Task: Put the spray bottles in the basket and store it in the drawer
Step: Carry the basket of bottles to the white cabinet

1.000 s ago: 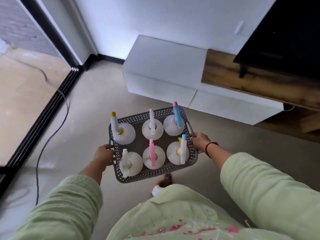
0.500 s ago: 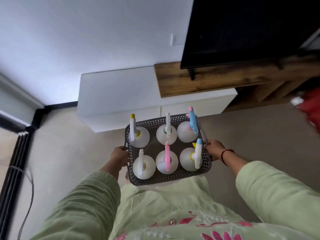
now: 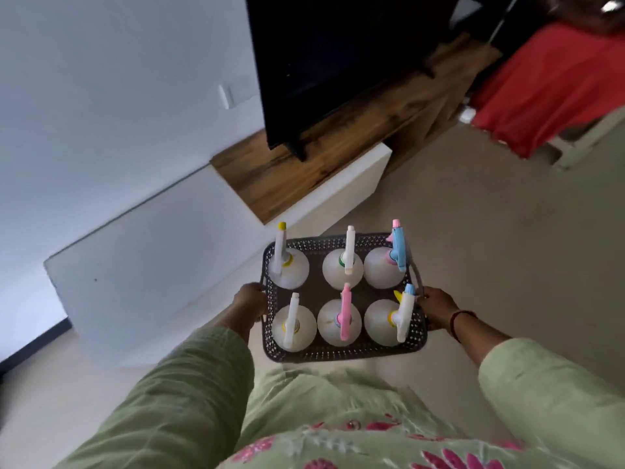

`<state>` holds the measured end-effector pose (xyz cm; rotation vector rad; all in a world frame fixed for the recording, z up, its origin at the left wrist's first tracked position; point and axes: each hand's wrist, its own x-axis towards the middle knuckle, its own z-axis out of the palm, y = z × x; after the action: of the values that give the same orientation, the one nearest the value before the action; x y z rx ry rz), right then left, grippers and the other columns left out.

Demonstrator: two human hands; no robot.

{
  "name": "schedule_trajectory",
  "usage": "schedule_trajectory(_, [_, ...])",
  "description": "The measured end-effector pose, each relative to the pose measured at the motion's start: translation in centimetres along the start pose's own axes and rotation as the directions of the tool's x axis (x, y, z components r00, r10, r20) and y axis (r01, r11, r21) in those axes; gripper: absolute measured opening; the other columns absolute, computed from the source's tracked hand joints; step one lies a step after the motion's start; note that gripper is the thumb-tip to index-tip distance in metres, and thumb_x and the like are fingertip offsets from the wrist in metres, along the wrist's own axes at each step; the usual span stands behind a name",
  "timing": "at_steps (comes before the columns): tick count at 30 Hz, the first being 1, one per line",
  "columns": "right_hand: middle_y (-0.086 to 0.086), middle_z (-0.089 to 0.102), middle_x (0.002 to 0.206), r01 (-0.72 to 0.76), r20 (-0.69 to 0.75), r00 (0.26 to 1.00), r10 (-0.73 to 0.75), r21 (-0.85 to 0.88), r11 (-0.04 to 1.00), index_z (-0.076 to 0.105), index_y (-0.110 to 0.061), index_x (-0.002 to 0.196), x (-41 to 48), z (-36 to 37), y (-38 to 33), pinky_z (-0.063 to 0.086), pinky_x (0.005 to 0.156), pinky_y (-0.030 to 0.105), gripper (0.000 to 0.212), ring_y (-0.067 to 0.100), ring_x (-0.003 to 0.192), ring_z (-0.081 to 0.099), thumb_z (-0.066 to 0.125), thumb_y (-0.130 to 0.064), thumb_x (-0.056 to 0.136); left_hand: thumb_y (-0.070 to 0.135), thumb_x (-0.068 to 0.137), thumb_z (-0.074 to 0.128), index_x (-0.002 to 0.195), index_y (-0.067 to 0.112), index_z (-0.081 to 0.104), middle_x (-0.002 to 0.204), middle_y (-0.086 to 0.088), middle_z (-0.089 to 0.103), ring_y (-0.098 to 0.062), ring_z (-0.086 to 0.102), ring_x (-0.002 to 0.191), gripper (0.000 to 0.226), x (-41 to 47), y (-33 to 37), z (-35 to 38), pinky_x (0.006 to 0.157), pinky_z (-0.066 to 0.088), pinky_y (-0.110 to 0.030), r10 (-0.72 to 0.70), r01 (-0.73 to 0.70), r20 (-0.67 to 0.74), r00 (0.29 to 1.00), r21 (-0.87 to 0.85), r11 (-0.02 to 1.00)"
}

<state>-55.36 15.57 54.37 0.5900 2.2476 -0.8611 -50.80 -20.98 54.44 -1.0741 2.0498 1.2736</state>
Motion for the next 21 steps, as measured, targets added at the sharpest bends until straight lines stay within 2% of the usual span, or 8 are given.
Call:
schedule_trajectory(3, [0.019, 0.061, 0.124, -0.064, -0.040, 0.997, 0.069, 0.115, 0.991, 0.063, -0.011, 0.116, -0.9, 1.6, -0.1, 0.051, 0.094, 0.050, 0.029, 0.039, 0.112, 0.058, 0.053, -0.015, 0.089, 0.011, 0.082, 0.055, 0.092, 0.021, 0.059, 0.079, -0.011, 0.068, -0.027, 0.065, 0.071, 0.015, 2.3, 2.0, -1.4, 0.057, 0.051, -0.028, 0.045, -0.049, 0.037, 0.998, 0.111, 0.993])
schedule_trajectory(6, [0.018, 0.062, 0.123, -0.114, -0.074, 0.989, 0.129, 0.181, 0.977, 0.063, -0.010, 0.117, -2.0, 2.9, 0.3, 0.051, 0.094, 0.050, 0.030, 0.038, 0.111, 0.059, 0.053, -0.015, 0.090, 0.009, 0.081, 0.053, 0.099, 0.017, 0.063, 0.073, -0.007, 0.066, -0.030, 0.068, 0.073, 0.022, 4.4, 4.0, -1.8, 0.063, 0.056, -0.034, 0.075, -0.090, 0.078, 0.994, 0.197, 0.976])
schedule_trajectory(8, [0.019, 0.064, 0.119, -0.154, -0.098, 0.979, 0.178, 0.217, 0.964, 0.063, -0.011, 0.116, -2.4, 3.5, 0.9, 0.053, 0.089, 0.052, 0.029, 0.039, 0.107, 0.061, 0.052, -0.016, 0.090, 0.008, 0.083, 0.050, 0.106, 0.015, 0.064, 0.083, -0.011, 0.068, -0.033, 0.071, 0.081, 0.028, 5.6, 5.5, -1.4, 0.070, 0.060, -0.039, 0.097, -0.129, 0.130, 0.987, 0.263, 0.956])
schedule_trajectory(12, [0.018, 0.066, 0.106, -0.235, -0.094, 0.954, 0.283, 0.352, 0.906, 0.064, -0.016, 0.102, -2.9, 4.3, 2.0, 0.060, 0.069, 0.048, 0.018, 0.036, 0.090, 0.067, 0.054, -0.014, 0.088, 0.006, 0.085, 0.046, 0.116, 0.013, 0.062, 0.107, -0.017, 0.067, -0.034, 0.071, 0.087, 0.035, 7.3, 7.8, -0.1, 0.075, 0.061, -0.046, 0.148, -0.211, 0.195, 0.970, 0.360, 0.909])
schedule_trajectory(16, [0.019, 0.064, 0.118, -0.275, -0.111, 0.932, 0.345, 0.403, 0.873, 0.064, -0.014, 0.111, -2.2, 4.7, 3.9, 0.056, 0.084, 0.053, 0.027, 0.039, 0.104, 0.063, 0.050, -0.011, 0.088, 0.005, 0.087, 0.044, 0.116, 0.013, 0.062, 0.111, -0.019, 0.066, -0.036, 0.070, 0.091, 0.035, 8.8, 9.3, 2.4, 0.077, 0.060, -0.049, 0.154, -0.251, 0.251, 0.956, 0.422, 0.871])
schedule_trajectory(21, [0.017, 0.067, 0.111, -0.349, -0.084, 0.898, 0.432, 0.461, 0.816, 0.065, -0.021, 0.097, -0.7, 5.1, 6.4, 0.057, 0.080, 0.053, 0.019, 0.037, 0.098, 0.065, 0.052, -0.013, 0.086, 0.004, 0.088, 0.043, 0.115, 0.013, 0.063, 0.109, -0.021, 0.068, -0.037, 0.070, 0.089, 0.035, 10.9, 11.2, 6.4, 0.077, 0.059, -0.049, 0.134, -0.277, 0.314, 0.940, 0.470, 0.838])
